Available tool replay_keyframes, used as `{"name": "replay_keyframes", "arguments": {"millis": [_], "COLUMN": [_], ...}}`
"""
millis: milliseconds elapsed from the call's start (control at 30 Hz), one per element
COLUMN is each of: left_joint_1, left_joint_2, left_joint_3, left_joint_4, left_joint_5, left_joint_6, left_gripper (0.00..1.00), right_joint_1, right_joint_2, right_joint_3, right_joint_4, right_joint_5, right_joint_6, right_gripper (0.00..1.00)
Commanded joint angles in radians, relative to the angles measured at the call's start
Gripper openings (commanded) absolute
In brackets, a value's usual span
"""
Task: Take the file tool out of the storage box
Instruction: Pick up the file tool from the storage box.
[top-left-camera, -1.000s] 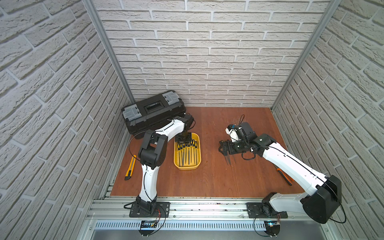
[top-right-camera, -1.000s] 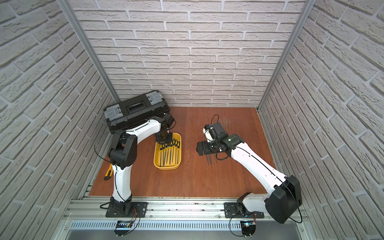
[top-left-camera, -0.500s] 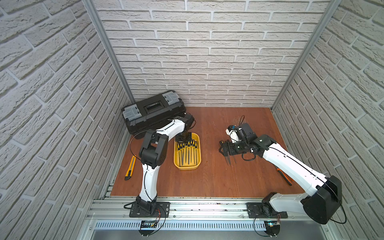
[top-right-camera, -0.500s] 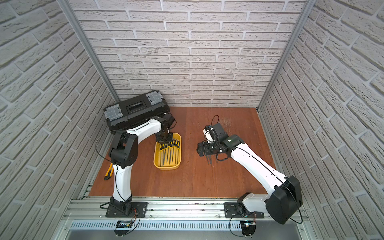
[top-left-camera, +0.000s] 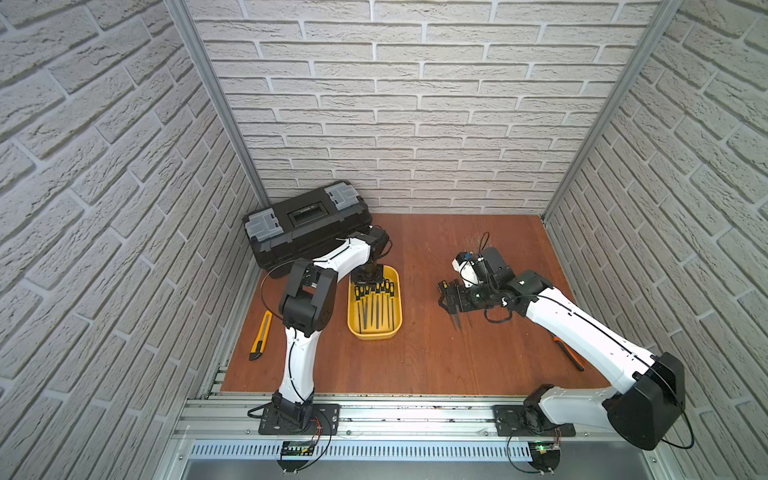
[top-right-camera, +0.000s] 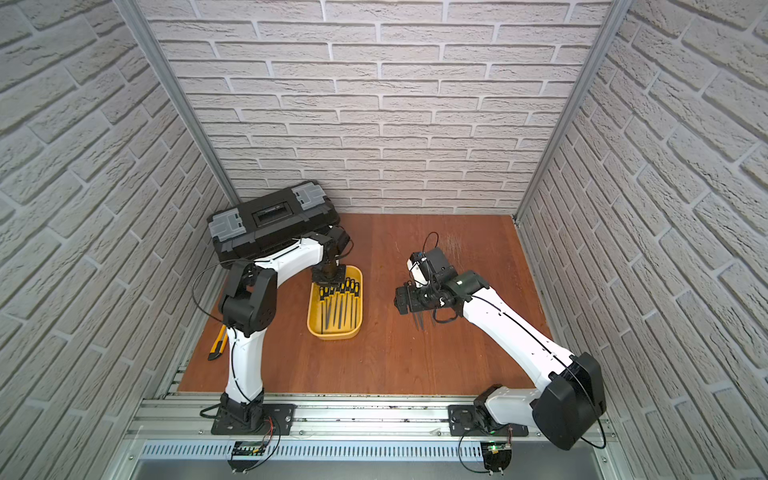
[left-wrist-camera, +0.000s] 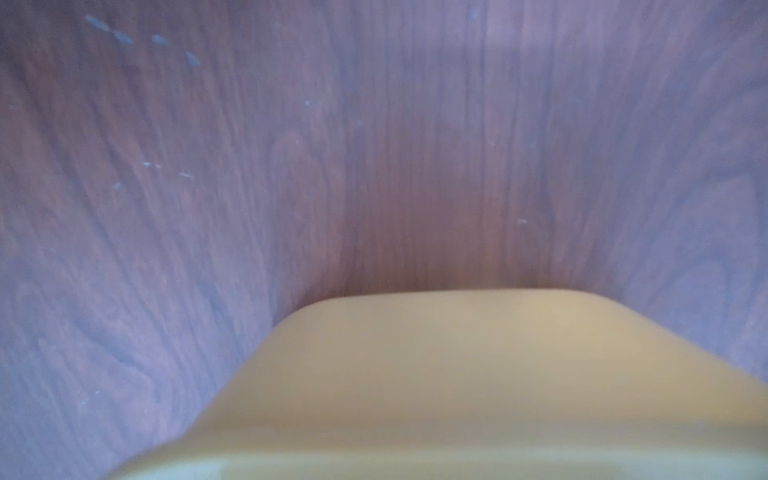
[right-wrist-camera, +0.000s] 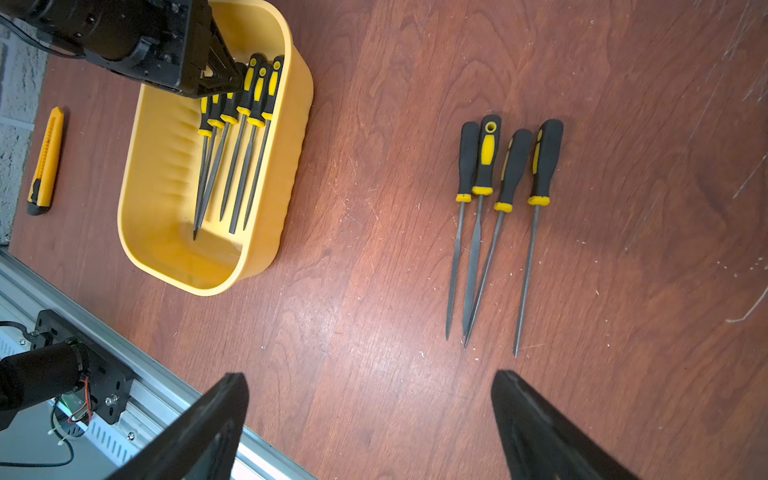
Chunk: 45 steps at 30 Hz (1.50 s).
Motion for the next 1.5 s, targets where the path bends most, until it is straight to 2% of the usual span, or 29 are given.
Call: {"name": "replay_keyframes", "arguments": {"millis": [0,300,700,1100,1467], "left_joint_1": [-0.004,-0.006,-0.004,-0.003,0.012], "left_joint_2": [0.048,0.059,0.053,-0.083,-0.211], "left_joint_3": [0.011,0.007,-0.003,0.040,0.053], "left_joint_4": [-0.021,-0.021,-0.018,-0.043,-0.013], "left_joint_5": [-0.015,-0.018,-0.009,0.045,0.156], "left_joint_6": [0.012,0.017,0.018,0.011,-0.016], "left_gripper": [0.26,0.26,0.16,0.14,0.13], "right_joint_1": [0.003,0.002,0.003,0.002,0.004], "right_joint_2": [-0.026,-0.028,-0.039,-0.033,-0.056], "right_joint_3": [-0.001,-0.003,-0.012,-0.026,-0.042], "right_joint_4": [0.007,0.006,0.005,0.037,0.073], "right_joint_5": [0.015,0.017,0.025,-0.010,-0.070], "right_joint_6": [-0.002,-0.004,-0.003,0.005,0.037], "right_gripper": [0.96,0.96,0.96,0.96,0.93]}}
